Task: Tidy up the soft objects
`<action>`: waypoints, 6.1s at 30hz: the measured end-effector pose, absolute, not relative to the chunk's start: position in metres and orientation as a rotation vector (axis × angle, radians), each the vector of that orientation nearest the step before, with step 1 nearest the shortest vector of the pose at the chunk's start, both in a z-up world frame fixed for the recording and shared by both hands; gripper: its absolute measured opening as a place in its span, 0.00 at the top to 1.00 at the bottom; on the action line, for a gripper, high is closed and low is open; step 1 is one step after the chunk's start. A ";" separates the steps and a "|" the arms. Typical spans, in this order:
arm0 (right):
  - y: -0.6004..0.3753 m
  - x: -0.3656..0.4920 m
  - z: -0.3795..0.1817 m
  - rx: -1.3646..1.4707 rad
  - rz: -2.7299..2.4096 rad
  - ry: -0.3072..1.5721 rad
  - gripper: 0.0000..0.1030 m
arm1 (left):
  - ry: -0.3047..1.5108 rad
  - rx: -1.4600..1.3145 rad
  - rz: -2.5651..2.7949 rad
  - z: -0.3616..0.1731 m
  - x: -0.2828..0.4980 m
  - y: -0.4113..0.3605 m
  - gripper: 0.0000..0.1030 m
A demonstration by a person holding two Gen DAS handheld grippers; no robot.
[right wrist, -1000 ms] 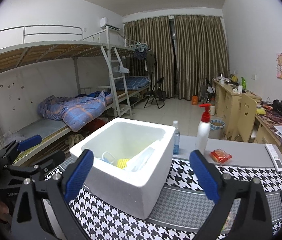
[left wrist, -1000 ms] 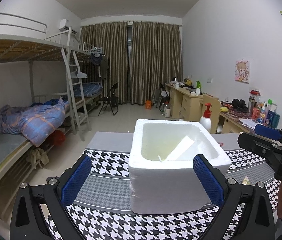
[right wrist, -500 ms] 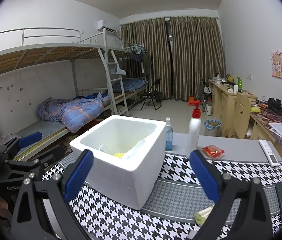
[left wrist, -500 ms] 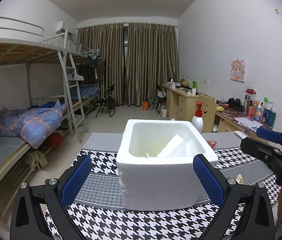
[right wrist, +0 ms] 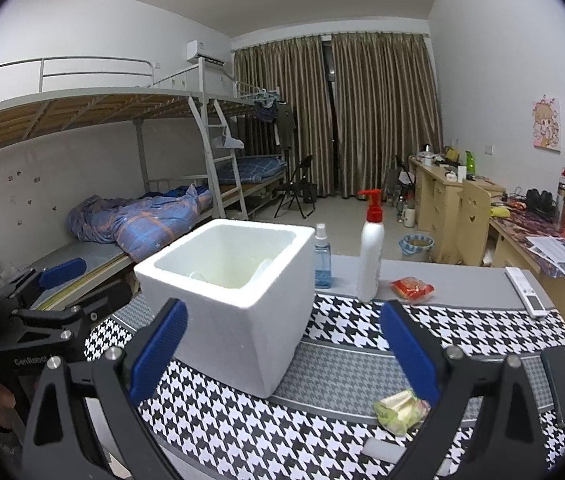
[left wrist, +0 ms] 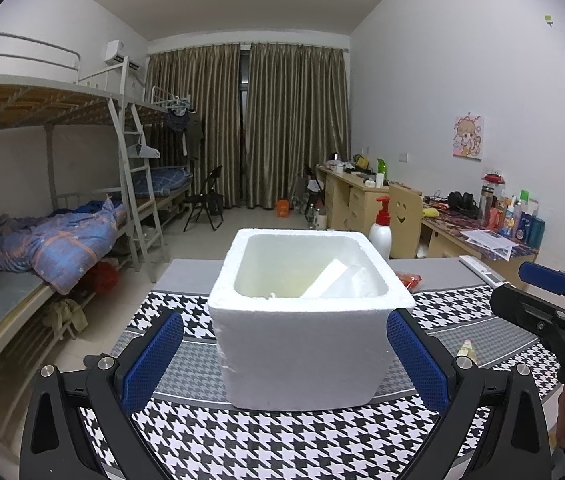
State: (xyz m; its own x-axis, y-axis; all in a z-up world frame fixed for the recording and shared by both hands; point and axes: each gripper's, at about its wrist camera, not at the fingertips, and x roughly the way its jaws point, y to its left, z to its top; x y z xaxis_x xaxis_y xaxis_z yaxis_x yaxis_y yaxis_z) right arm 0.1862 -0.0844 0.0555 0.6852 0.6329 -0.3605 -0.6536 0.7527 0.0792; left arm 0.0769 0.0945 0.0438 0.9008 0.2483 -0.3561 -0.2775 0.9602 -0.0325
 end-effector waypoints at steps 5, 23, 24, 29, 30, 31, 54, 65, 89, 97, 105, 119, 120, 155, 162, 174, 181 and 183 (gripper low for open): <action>-0.090 0.183 0.051 -0.053 0.715 0.387 0.04 | 0.359 -0.081 0.268 0.041 0.075 0.090 0.01; -0.114 0.176 0.039 -0.039 0.671 0.399 0.04 | 0.372 -0.084 0.214 0.029 0.078 0.071 0.01; -0.115 0.175 0.038 -0.039 0.668 0.402 0.04 | 0.373 -0.086 0.209 0.028 0.078 0.069 0.01; -0.123 0.176 0.034 -0.034 0.645 0.411 0.04 | 0.380 -0.089 0.187 0.025 0.081 0.062 0.01; -0.124 0.176 0.034 -0.034 0.641 0.412 0.04 | 0.383 -0.089 0.180 0.024 0.083 0.060 0.01; -0.126 0.176 0.033 -0.035 0.637 0.412 0.04 | 0.386 -0.089 0.175 0.023 0.084 0.058 0.01; -0.159 0.181 0.020 -0.014 0.556 0.434 0.04 | 0.419 -0.069 0.086 0.014 0.105 0.026 0.01; -0.174 0.181 0.015 -0.008 0.524 0.440 0.04 | 0.430 -0.064 0.052 0.012 0.113 0.012 0.01; -0.193 0.179 0.005 -0.011 0.487 0.465 0.04 | 0.473 -0.050 0.002 0.001 0.134 -0.010 0.01; -0.198 0.183 -0.002 -0.012 0.482 0.484 0.04 | 0.502 -0.047 -0.014 -0.007 0.143 -0.018 0.01; -0.205 0.191 -0.010 -0.019 0.488 0.506 0.04 | 0.524 -0.041 -0.025 -0.013 0.153 -0.029 0.01; -0.211 0.208 -0.029 -0.044 0.531 0.557 0.04 | 0.583 -0.039 -0.035 -0.028 0.176 -0.047 0.01; -0.212 0.209 -0.030 -0.043 0.535 0.560 0.04 | 0.588 -0.038 -0.035 -0.029 0.178 -0.048 0.01; -0.219 0.235 -0.059 -0.053 0.575 0.655 0.04 | 0.687 -0.001 -0.060 -0.053 0.220 -0.060 0.01; -0.219 0.239 -0.067 -0.050 0.586 0.682 0.04 | 0.721 0.004 -0.087 -0.060 0.229 -0.064 0.01; -0.218 0.246 -0.077 -0.059 0.612 0.708 0.04 | 0.757 0.036 -0.121 -0.069 0.245 -0.074 0.04; -0.219 0.253 -0.078 -0.052 0.618 0.719 0.04 | 0.802 0.059 -0.135 -0.079 0.254 -0.079 0.16; -0.219 0.254 -0.078 -0.051 0.621 0.720 0.04 | 0.813 0.058 -0.143 -0.081 0.256 -0.080 0.18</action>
State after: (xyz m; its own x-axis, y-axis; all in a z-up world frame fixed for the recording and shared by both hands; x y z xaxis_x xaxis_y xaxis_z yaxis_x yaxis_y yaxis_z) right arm 0.2539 -0.2190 -0.0784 0.5807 0.5145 -0.6310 -0.5488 0.8198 0.1634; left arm 0.2560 -0.0799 -0.0811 0.6783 -0.1052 -0.7272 0.1495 0.9888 -0.0036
